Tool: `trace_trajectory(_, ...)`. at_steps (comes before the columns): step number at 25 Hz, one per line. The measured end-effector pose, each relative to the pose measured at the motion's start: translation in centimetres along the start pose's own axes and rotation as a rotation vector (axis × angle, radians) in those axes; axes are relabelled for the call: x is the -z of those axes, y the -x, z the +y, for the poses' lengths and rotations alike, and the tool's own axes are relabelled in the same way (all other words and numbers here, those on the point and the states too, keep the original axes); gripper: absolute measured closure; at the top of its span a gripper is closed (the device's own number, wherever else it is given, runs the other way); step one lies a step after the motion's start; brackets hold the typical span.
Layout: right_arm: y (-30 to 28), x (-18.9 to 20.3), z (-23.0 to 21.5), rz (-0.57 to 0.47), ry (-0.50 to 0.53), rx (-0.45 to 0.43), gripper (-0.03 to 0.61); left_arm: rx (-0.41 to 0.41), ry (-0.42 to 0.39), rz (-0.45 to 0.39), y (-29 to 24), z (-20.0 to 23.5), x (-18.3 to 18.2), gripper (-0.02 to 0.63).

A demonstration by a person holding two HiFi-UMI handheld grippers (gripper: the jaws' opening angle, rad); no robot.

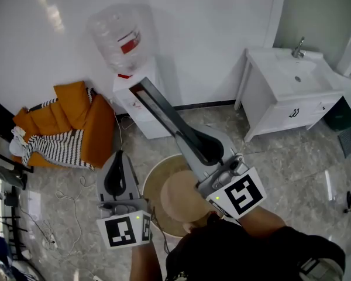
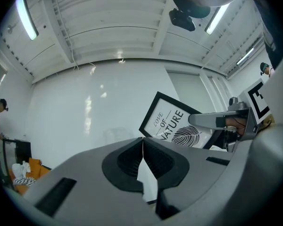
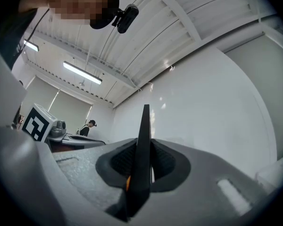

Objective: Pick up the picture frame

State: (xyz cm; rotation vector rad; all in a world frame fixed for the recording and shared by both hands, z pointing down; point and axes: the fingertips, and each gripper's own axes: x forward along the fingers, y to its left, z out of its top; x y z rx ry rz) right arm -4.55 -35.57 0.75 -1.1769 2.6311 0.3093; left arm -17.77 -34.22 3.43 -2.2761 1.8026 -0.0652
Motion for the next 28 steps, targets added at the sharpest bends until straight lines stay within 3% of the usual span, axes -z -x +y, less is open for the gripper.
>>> trace_trajectory(6, -0.5, 0.8, 0.3, 0.041, -0.01, -0.001, 0.525, 0.001, -0.01, 0.0, -0.2, 0.3, 0.1, 0.597)
trace_trajectory(28, -0.7, 0.0, -0.7, -0.019, -0.016, -0.002, 0.524, 0.002, -0.007, -0.005, -1.8, 0.0, 0.1, 0.597)
